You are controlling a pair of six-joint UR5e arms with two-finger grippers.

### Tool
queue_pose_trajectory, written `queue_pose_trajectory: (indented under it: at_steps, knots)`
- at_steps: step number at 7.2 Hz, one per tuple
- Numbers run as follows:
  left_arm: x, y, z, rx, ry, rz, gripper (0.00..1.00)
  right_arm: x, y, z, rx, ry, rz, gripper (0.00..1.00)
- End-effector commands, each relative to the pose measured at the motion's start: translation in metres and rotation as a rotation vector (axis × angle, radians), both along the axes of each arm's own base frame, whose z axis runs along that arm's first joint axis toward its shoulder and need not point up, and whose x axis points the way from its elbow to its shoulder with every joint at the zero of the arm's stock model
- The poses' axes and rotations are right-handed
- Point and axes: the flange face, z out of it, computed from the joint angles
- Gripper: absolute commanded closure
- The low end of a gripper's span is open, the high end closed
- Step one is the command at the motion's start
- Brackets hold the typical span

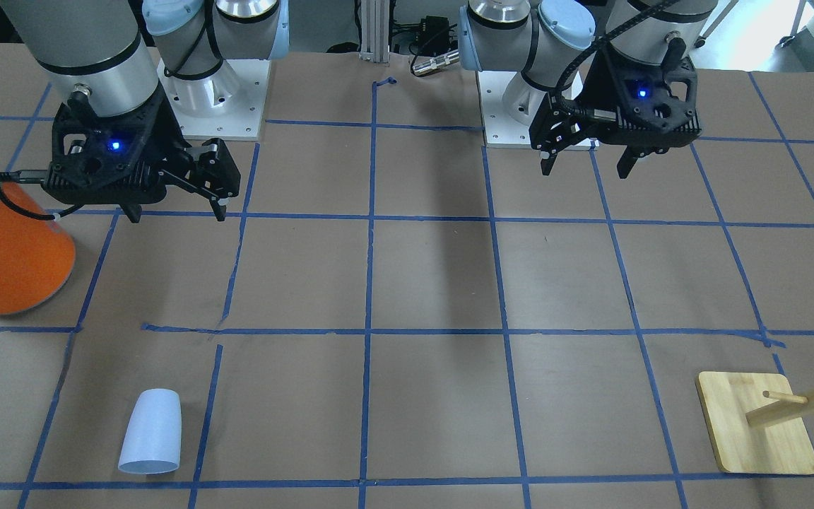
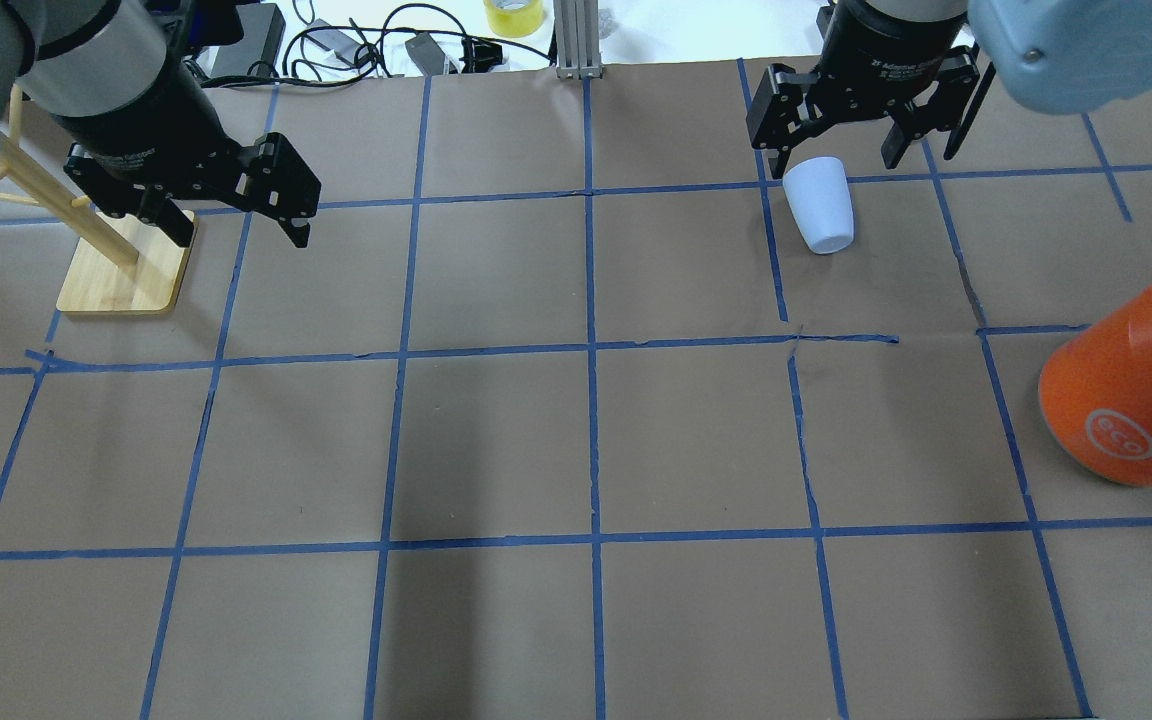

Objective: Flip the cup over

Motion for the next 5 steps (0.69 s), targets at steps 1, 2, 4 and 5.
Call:
queue_pose_trajectory:
  at_steps: [1, 2, 4, 5]
  knots:
    - [0.0000, 0.0000, -0.0001, 0.000, 0.000, -0.001, 0.00, -0.0004, -0.0002, -0.0013, 0.004, 0.001, -0.001, 0.00]
    - [-0.0006, 0.0002, -0.0001, 0.000, -0.002, 0.000, 0.00, -0.0013, 0.0006, -0.0017, 0.009, 0.001, -0.003, 0.00]
    - [-0.0009, 0.0002, -0.0001, 0.000, 0.001, -0.001, 0.00, -0.0027, 0.0005, -0.0025, 0.010, 0.007, -0.003, 0.00]
    - [-0.0010, -0.0003, -0.0008, 0.002, 0.003, 0.001, 0.00, -0.0029, 0.0003, -0.0023, 0.009, 0.009, -0.003, 0.00]
